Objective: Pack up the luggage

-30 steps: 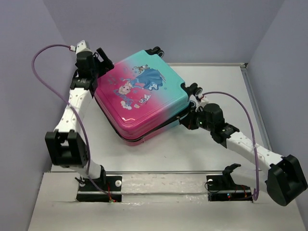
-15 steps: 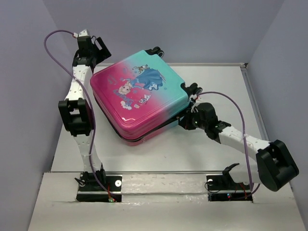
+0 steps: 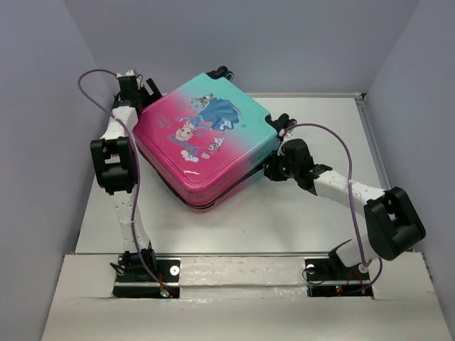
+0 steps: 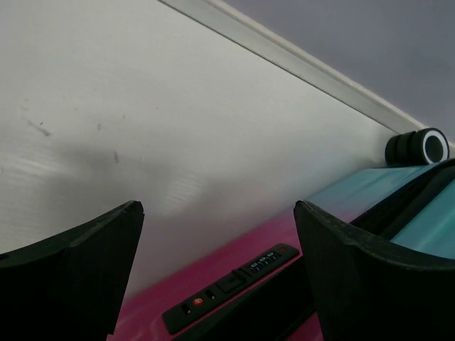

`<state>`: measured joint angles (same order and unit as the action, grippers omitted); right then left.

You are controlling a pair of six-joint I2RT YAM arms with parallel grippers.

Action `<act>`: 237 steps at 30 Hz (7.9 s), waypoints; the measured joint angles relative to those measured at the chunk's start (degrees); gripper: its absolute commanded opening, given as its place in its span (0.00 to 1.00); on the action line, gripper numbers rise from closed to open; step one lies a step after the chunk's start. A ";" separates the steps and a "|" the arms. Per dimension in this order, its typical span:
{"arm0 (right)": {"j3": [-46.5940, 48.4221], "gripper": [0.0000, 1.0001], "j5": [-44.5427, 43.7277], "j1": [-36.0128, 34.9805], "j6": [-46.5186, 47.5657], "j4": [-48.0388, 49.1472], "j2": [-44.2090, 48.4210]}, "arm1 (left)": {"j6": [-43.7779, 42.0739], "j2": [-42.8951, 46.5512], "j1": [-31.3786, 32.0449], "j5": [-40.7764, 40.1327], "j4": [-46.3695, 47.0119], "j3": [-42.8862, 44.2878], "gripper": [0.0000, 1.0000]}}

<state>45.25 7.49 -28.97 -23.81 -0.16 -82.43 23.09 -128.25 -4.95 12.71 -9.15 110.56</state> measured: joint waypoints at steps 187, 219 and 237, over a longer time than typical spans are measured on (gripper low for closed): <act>50.10 0.93 13.49 21.73 5.90 -14.88 -25.00 | 17.38 80.00 27.52 -22.43 11.10 -73.57 0.99; -25.62 0.49 22.82 22.21 1.29 39.30 8.87 | 7.43 87.54 30.36 -8.37 -1.95 -67.17 0.99; -24.83 0.12 30.97 22.47 -5.29 62.01 -7.76 | 5.84 86.38 30.36 -7.67 -3.08 -67.17 0.99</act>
<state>20.43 38.46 -6.50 -29.10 61.84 -90.19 28.93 -41.87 25.41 5.04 -12.23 43.40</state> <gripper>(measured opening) 0.263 0.995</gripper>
